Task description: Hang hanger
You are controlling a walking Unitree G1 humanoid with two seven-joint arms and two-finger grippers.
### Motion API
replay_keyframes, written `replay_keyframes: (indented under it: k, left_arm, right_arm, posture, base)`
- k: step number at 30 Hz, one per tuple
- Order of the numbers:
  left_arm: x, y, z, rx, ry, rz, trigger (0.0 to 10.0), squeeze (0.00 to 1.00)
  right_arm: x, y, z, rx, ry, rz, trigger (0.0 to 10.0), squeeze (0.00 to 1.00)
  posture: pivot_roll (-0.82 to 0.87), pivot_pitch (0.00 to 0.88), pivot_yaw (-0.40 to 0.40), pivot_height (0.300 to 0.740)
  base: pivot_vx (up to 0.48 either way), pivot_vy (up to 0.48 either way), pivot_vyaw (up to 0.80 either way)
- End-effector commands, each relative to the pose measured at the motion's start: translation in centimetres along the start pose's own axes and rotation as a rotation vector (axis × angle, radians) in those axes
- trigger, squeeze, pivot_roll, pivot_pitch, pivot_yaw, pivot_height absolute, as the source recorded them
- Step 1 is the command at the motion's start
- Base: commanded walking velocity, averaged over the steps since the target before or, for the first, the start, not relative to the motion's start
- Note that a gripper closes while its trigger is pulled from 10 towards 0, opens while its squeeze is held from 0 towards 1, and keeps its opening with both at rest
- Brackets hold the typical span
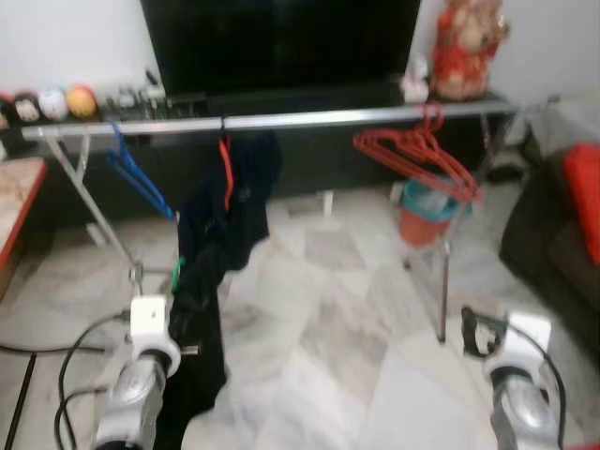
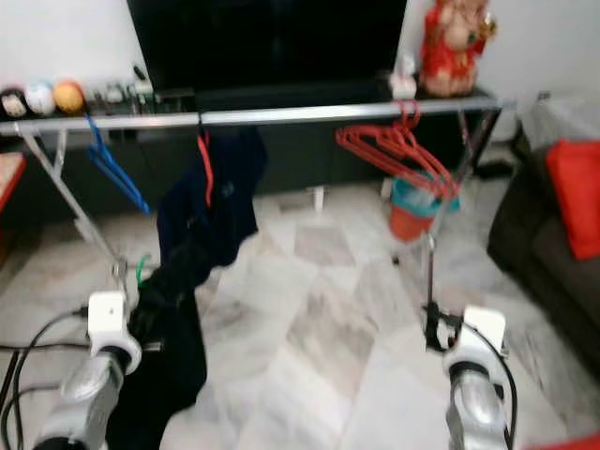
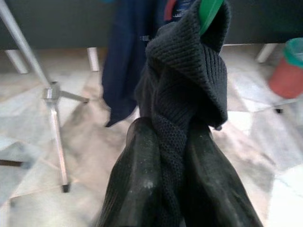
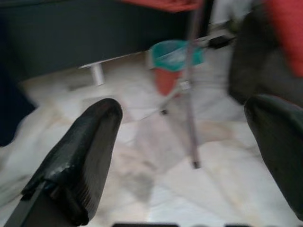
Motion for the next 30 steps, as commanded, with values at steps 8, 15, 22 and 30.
replay_keyframes:
  k: [8, 15, 22, 30]
  left_arm:
    - [-0.07, 0.51, 1.23, 0.038, 0.031, -0.009, 10.0, 0.0]
    - [-0.05, 0.32, 0.98, 0.039, 0.05, -0.004, 10.0, 0.0]
    - [0.12, 0.35, 0.76, 0.035, 0.046, -0.006, 10.0, 0.0]
    - [0.6, 0.57, 0.9, 0.038, 0.044, -0.016, 10.0, 0.0]
  right_arm:
    - [-0.22, 0.13, 0.03, -0.004, 0.004, 0.007, 10.0, 0.0]
    - [-0.43, 0.14, -0.08, -0.009, 0.001, 0.015, 10.0, 0.0]
    - [-0.48, 0.23, -0.07, -0.011, -0.003, 0.019, 10.0, 0.0]
    - [-0.59, 0.29, 0.13, -0.006, -0.015, 0.031, 10.0, 0.0]
  posture:
    - [-0.05, 0.0, 0.028, 0.74]
    - [-0.04, 0.0, 0.02, 0.74]
    - [-0.05, 0.0, 0.018, 0.74]
    - [-0.06, 0.0, 0.022, 0.74]
  base:
    - [0.247, 0.0, 0.0]
    - [0.0, -0.154, 0.0]
    - [0.0, -0.423, 0.0]
    - [0.0, -0.422, 0.24]
Point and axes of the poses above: a point about 5 cm out from each wrist's last joint towards the gripper, its own y axis pointing out of the wrist towards the gripper, its own z axis along the axis of the wrist's last joint, x = y × z, the point moved 5 cm from there along y, pointing out of the wrist towards the gripper, and after that the axes turned 9 degrees about y, right-handed, at the moved point
